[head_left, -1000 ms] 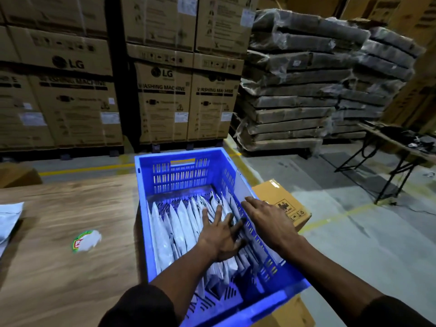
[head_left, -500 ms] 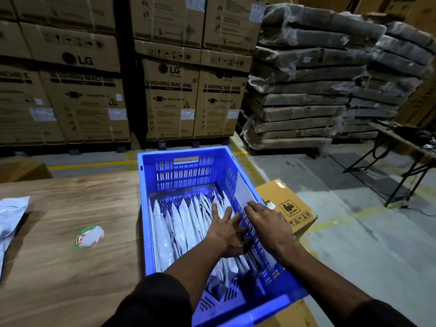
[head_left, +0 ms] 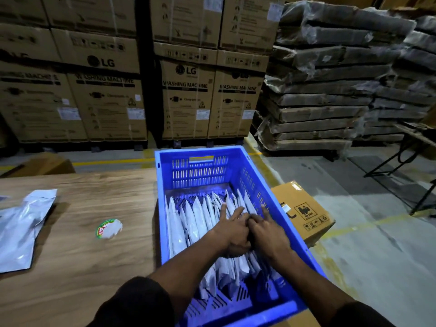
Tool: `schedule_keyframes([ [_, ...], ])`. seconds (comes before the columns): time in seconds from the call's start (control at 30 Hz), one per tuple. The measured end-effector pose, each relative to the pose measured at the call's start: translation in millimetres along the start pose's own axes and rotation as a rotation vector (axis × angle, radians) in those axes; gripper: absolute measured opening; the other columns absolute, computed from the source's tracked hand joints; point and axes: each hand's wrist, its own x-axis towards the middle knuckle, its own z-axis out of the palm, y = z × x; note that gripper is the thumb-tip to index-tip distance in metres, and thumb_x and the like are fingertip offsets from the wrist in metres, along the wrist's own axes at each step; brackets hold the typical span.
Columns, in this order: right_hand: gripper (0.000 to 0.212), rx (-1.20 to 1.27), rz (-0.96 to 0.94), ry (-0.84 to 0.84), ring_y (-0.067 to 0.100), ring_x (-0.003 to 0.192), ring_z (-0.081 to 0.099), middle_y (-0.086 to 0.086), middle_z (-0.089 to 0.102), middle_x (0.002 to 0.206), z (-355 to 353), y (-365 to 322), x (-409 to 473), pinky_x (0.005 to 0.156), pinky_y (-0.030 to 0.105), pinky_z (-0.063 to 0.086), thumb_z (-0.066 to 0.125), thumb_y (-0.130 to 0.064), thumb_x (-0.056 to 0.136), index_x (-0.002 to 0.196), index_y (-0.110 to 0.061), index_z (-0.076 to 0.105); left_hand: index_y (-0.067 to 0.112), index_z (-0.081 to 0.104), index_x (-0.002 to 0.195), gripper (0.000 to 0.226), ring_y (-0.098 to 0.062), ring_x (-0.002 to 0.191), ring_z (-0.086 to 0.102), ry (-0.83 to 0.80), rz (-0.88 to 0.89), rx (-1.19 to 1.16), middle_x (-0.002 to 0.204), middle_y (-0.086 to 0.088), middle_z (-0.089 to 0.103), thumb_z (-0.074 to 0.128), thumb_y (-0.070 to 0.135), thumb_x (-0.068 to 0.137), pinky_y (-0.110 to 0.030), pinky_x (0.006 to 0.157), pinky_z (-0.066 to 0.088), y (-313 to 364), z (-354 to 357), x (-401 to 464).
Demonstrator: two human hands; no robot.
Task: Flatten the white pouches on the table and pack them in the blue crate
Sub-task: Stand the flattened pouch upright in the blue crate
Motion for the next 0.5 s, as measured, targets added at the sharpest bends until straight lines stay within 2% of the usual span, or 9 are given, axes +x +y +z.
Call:
schedule_keyframes([
  [0.13,0.039,0.028,0.005,0.202,0.04,0.131,0.051,0.011,0.065,0.125,-16.6,-6.2,10.0,0.096,0.045,0.052,0.064,-0.013,0.083,0.122,-0.009,0.062,0.012,0.042,0.15,0.055,-0.029,0.153,0.012,0.182,-0.063,-0.006,0.158,-0.01,0.032,0.044,0.035,0.1,-0.069,0.117,0.005,-10.5,-21.2,-16.3],
  [0.23,0.036,0.141,-0.064,0.382,0.033,0.104,0.068,0.011,0.071,0.103,-43.2,-33.4,25.9,0.076,0.04,0.057,0.064,-0.013,0.072,0.107,-0.008,0.067,0.012,0.049,0.145,0.05,-0.029,0.152,0.017,0.343,-0.166,0.013,0.157,-0.008,0.037,0.049,0.028,0.097,-0.066,0.118,0.008,-28.6,-47.3,-35.4],
  [0.3,0.034,0.188,-0.136,0.477,0.03,0.091,0.068,0.008,0.07,0.093,-65.8,-62.0,40.6,0.065,0.036,0.056,0.069,-0.012,0.072,0.105,-0.01,0.068,0.01,0.058,0.136,0.048,-0.032,0.148,0.028,0.503,-0.24,0.009,0.15,-0.009,0.047,0.05,0.024,0.092,-0.065,0.117,0.015,-47.2,-60.5,-55.8],
  [0.4,0.029,0.211,-0.244,0.521,0.032,0.079,0.068,0.01,0.069,0.086,-98.9,-115.7,64.6,0.056,0.038,0.053,0.074,-0.011,0.072,0.1,-0.012,0.068,0.011,0.071,0.109,0.041,-0.036,0.127,0.053,0.889,-0.314,0.065,0.125,-0.009,0.066,0.044,0.027,0.083,-0.057,0.105,0.04,-89.5,-68.1,-100.8],
  [0.43,0.027,0.19,-0.291,0.522,0.033,0.078,0.068,0.011,0.069,0.086,-107.1,-139.2,72.5,0.056,0.039,0.053,0.073,-0.013,0.072,0.099,-0.011,0.067,0.013,0.071,0.105,0.038,-0.036,0.122,0.055,0.968,-0.361,0.079,0.121,-0.009,0.067,0.045,0.028,0.083,-0.052,0.102,0.043,-107.0,-66.7,-123.0],
  [0.5,0.023,0.148,-0.398,0.507,0.036,0.079,0.068,0.014,0.069,0.087,-121.3,-185.6,82.3,0.06,0.042,0.054,0.067,-0.015,0.077,0.099,-0.011,0.067,0.013,0.07,0.104,0.033,-0.036,0.119,0.055,1.016,-0.494,0.073,0.121,-0.009,0.066,0.048,0.029,0.085,-0.048,0.098,0.044,-138.9,-58.8,-167.8],
])
